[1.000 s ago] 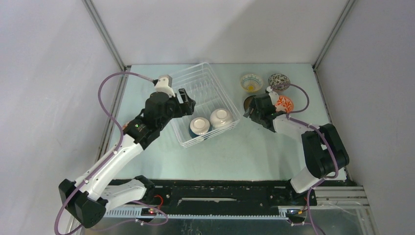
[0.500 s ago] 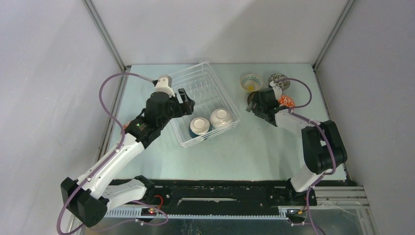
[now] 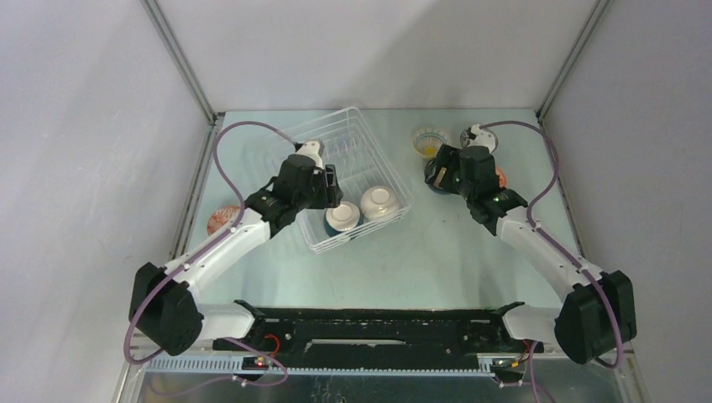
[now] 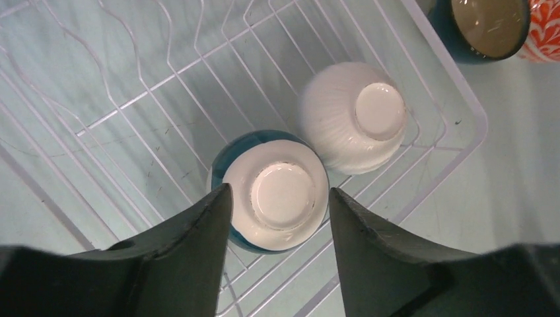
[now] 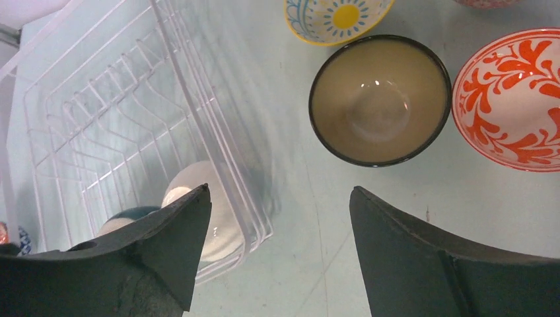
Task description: Unload the bowls from the dish rack
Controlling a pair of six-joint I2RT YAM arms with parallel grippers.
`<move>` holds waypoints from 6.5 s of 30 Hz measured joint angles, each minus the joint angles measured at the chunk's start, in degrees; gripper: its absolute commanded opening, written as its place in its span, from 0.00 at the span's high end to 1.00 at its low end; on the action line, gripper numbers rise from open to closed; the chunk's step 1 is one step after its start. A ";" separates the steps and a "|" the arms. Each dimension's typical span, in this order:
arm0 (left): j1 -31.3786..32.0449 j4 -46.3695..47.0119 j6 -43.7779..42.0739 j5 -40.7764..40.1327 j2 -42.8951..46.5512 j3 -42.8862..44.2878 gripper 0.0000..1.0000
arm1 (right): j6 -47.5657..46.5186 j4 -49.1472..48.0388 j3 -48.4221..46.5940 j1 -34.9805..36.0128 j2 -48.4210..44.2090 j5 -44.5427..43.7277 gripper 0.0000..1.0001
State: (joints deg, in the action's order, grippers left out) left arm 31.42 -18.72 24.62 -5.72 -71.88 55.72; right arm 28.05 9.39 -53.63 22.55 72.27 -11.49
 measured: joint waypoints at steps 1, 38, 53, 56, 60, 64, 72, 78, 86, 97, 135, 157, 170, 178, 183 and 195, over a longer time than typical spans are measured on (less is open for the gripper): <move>-0.02 0.02 -0.24 0.24 -0.48 0.00 0.46 | -0.63 0.20 0.00 0.09 -0.72 0.46 0.17; -9.51 -1.09 -2.62 3.04 -17.99 6.40 0.64 | -9.09 -1.66 -12.61 16.72 15.65 16.72 0.21; -9.70 3.80 0.55 7.32 -2.51 1.38 0.41 | -8.72 5.70 -31.10 17.40 34.86 19.58 0.23; -9.70 4.33 2.12 7.48 -2.14 0.17 0.41 | -8.90 8.00 -34.62 17.46 38.62 19.65 0.24; -9.77 4.20 3.93 7.32 -2.14 -2.25 0.40 | -9.16 10.19 -37.38 17.51 41.68 20.50 0.26; -10.40 4.76 5.70 7.23 -1.18 -4.94 0.40 | -9.49 11.26 -39.50 17.42 44.35 22.14 0.27; -12.57 8.52 8.44 7.41 4.09 -9.81 0.39 | -7.58 10.93 -41.57 14.40 48.65 31.21 0.39; -12.59 9.90 8.94 7.48 4.33 -10.10 0.38 | -4.90 9.38 -41.83 11.06 50.12 37.27 0.56; -12.61 12.44 10.45 10.10 0.42 -10.10 0.37 | -2.95 7.15 -41.27 8.22 50.23 40.79 0.61; -12.61 16.63 14.32 12.52 -2.05 -11.13 0.23 | -2.67 6.62 -39.85 7.23 50.95 40.41 0.42; -16.48 16.22 14.88 13.31 -0.07 -13.79 0.27 | -6.99 9.92 -44.30 9.62 52.65 40.50 0.41; -16.61 23.63 16.70 18.58 -4.70 -13.77 0.04 | -5.40 7.41 -44.48 6.05 53.44 44.48 0.60; -16.48 27.67 19.74 21.55 -9.97 -13.75 0.00 | -5.42 7.19 -44.48 6.05 53.53 44.50 0.63; -16.55 29.90 21.92 22.95 -13.90 -12.96 0.00 | -5.42 7.19 -44.48 6.03 53.53 44.52 0.64; -16.39 26.67 23.12 22.86 -17.29 -10.40 0.00 | -5.42 7.10 -44.48 6.03 53.55 44.52 0.66; -16.20 24.26 26.64 22.18 -17.77 -10.27 0.00 | -5.42 6.99 -44.48 6.03 53.57 44.61 0.67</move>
State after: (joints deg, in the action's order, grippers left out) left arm 15.22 5.54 51.27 16.47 -89.65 45.45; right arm 22.63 16.38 -98.10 28.58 125.84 33.12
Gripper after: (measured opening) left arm 0.996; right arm 0.338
